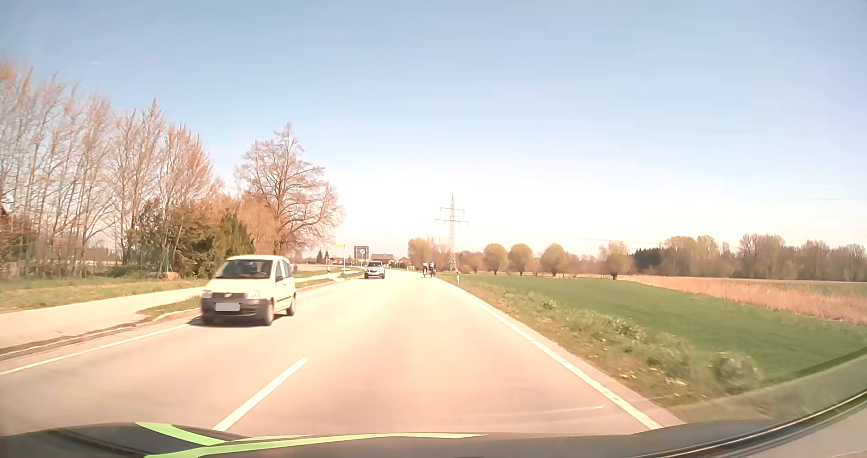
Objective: Follow the waypoints while adhering to traffic rules and regulations
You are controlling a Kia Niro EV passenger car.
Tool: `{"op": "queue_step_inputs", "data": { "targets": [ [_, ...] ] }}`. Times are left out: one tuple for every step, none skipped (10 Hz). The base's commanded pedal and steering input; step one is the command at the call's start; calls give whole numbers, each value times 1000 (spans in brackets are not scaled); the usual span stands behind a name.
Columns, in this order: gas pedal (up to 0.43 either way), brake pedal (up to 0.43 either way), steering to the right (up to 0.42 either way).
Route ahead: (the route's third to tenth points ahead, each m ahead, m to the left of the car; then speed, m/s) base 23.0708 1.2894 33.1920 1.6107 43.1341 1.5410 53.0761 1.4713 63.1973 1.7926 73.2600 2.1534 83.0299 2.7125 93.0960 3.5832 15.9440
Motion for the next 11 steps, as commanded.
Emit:
{"op": "queue_step_inputs", "data": {
  "targets": [
    [189, 0, -5],
    [189, 0, -5],
    [189, 0, -5],
    [197, 0, -5],
    [197, 0, -5],
    [197, 0, -5],
    [197, 0, -5],
    [209, 0, -5],
    [209, 0, -6],
    [209, 0, -6],
    [220, 0, -6]
  ]
}}
